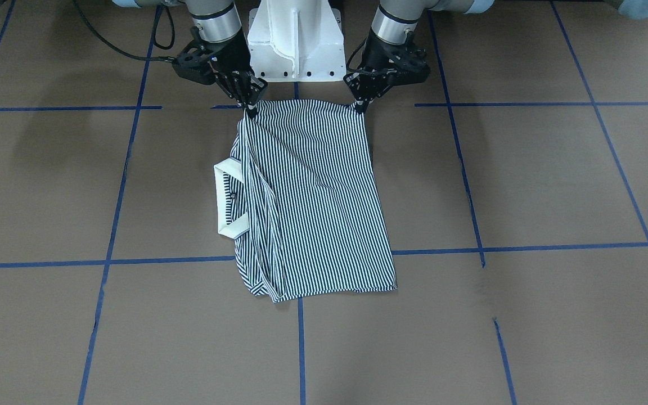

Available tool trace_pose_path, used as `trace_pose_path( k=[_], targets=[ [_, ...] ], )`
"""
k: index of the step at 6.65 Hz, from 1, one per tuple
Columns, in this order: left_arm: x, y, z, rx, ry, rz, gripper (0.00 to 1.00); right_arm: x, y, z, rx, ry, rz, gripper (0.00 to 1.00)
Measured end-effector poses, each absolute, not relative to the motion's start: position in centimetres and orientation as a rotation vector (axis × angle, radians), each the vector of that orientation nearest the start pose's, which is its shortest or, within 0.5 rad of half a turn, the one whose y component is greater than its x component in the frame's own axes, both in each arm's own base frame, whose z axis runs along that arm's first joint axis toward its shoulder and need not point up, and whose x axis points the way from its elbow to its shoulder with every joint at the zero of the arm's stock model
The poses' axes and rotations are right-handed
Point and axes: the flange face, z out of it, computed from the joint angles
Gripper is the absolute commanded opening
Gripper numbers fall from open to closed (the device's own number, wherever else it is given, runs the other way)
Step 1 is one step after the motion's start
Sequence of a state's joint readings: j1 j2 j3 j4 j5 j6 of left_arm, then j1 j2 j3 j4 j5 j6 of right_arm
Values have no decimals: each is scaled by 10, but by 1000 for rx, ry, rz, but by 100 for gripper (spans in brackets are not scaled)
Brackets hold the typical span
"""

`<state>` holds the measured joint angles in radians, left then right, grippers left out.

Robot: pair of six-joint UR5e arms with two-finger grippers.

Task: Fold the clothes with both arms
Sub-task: 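Lift the near edge with both grippers and fold it away from the robot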

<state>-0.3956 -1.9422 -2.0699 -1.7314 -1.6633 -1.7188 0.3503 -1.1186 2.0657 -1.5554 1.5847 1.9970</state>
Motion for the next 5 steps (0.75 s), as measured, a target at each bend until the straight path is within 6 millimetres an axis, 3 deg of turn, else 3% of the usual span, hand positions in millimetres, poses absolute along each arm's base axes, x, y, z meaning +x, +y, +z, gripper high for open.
trace_pose_path(
  k=[2,3,5],
  targets=[
    [453,-423,221,155,1005,-503,0,-480,-408,187,-44,-958,793,0],
    [453,-464,232,202,988,-514,0,-489,-457,184,-65,-950,822,0],
    [458,-520,260,262,975,-519,0,-507,-539,196,-108,-961,861,0]
  ],
)
